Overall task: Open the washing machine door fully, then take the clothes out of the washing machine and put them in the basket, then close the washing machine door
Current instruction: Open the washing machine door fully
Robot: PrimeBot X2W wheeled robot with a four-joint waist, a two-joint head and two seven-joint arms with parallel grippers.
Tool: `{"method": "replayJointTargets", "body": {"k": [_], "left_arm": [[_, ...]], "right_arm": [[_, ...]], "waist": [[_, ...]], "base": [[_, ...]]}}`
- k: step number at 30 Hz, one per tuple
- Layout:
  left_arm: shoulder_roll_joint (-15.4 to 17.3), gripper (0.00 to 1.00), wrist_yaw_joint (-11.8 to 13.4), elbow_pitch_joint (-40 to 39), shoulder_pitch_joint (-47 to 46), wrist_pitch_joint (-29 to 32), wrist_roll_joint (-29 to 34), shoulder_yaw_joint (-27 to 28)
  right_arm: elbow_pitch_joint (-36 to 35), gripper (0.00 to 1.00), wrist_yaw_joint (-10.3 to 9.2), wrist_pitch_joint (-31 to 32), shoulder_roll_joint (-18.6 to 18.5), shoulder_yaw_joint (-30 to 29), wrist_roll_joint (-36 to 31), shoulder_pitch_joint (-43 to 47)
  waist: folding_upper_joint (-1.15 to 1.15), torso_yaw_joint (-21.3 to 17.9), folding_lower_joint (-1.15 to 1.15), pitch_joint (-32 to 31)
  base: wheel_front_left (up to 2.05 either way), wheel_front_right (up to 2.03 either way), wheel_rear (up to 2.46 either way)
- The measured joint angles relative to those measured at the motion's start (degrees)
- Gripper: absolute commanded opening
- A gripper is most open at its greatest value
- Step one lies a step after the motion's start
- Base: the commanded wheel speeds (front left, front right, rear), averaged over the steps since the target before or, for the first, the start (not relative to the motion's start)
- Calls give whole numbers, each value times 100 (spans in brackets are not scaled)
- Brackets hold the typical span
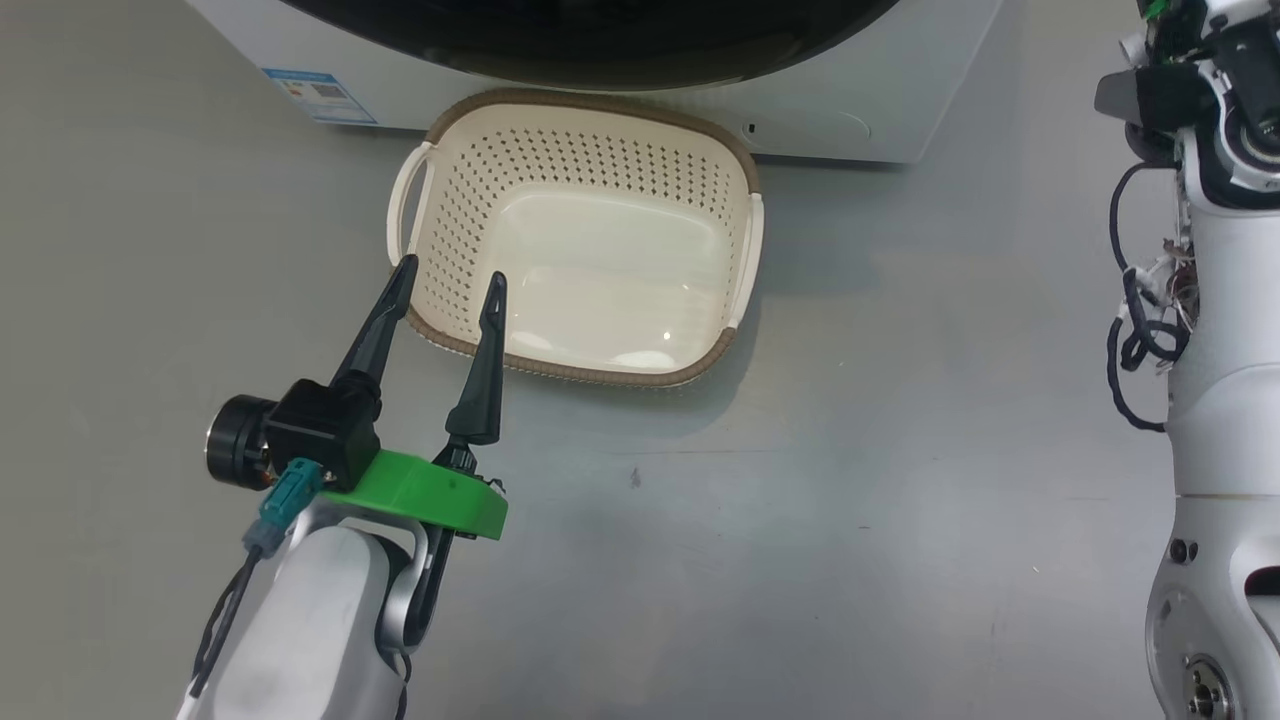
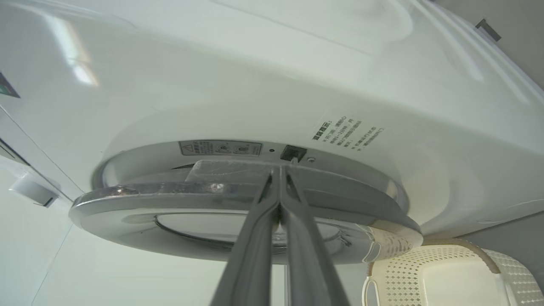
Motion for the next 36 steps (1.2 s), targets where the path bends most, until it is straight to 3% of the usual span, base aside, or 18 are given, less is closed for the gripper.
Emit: {"method": "replayJointTargets", "body": {"k": [11,20,36], "left_arm": [[-8,100,1,21,-96,0,-174,-243],[-12,100,2,12,-165,0,-271,-457],[-23,100,63,-18,-243,-1,-309,-642]], "right_arm": [[404,0,-107,504,-163,-30,205,-708],[739,0,-342,678,-294,-79,253,-1221],[1276,0,-397,1087,-411,-88,426,-1686]], "waist": [[0,331,-1,119],[0,497,-1,227],[0,663,0,366]], "base": [[0,0,0],[0,0,0],[0,0,0]]}}
